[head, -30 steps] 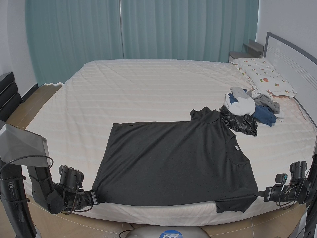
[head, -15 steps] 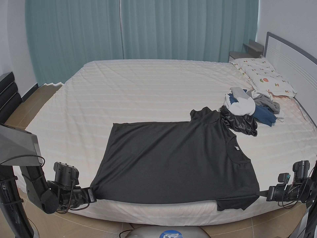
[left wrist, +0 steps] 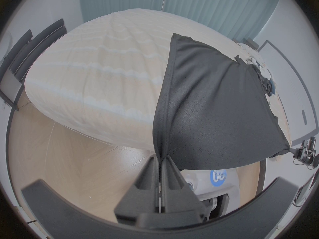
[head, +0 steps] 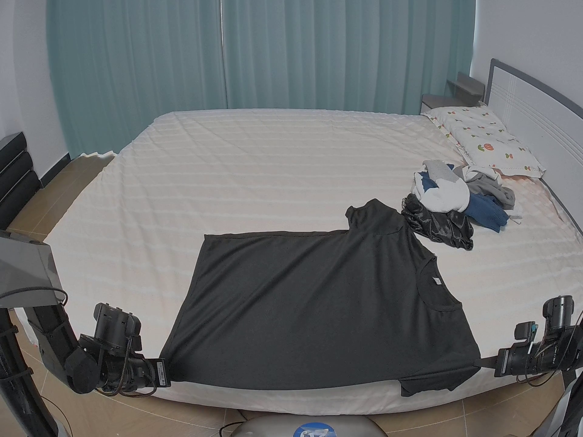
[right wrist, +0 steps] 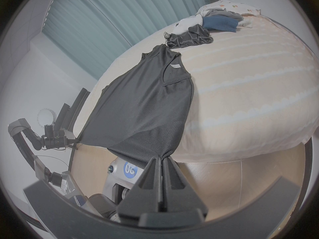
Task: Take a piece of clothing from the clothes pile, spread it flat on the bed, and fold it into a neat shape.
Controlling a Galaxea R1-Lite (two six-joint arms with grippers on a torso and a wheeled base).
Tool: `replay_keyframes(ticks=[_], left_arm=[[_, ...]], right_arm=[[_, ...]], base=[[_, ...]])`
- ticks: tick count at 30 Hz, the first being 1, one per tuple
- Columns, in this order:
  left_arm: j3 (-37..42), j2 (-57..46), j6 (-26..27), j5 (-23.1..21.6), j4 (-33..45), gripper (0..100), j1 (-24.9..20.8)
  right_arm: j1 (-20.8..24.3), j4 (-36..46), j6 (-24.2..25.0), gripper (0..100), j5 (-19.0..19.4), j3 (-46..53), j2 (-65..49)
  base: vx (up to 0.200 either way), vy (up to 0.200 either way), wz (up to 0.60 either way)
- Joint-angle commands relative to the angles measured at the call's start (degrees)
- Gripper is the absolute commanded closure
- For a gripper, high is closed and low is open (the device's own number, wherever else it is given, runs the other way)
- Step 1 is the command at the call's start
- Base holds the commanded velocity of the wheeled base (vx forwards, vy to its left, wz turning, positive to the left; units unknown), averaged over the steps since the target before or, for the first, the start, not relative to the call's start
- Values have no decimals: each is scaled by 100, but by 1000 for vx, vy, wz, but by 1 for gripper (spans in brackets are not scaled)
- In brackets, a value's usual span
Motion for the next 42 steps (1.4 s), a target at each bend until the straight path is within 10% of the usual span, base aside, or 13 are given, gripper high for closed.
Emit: replay_keyframes(ticks=[1, 13, 27, 42], left_arm=[[5, -65, 159, 0, 240, 100, 0], [-566, -328, -236, -9, 266, 100, 0], [-1955, -65, -1238, -9, 354, 100, 105], [-3273, 858, -1458, 0, 714, 100, 105]], right_arm=[[-13, 287, -149, 100, 1, 99, -252], [189, 375, -70, 100, 150, -508, -234], [567, 445, 1336, 100, 88, -1861, -138], [840, 999, 1415, 100, -61, -3144, 794]], base=[[0, 0, 0], [0, 0, 0], [0, 0, 0], [0, 0, 0]])
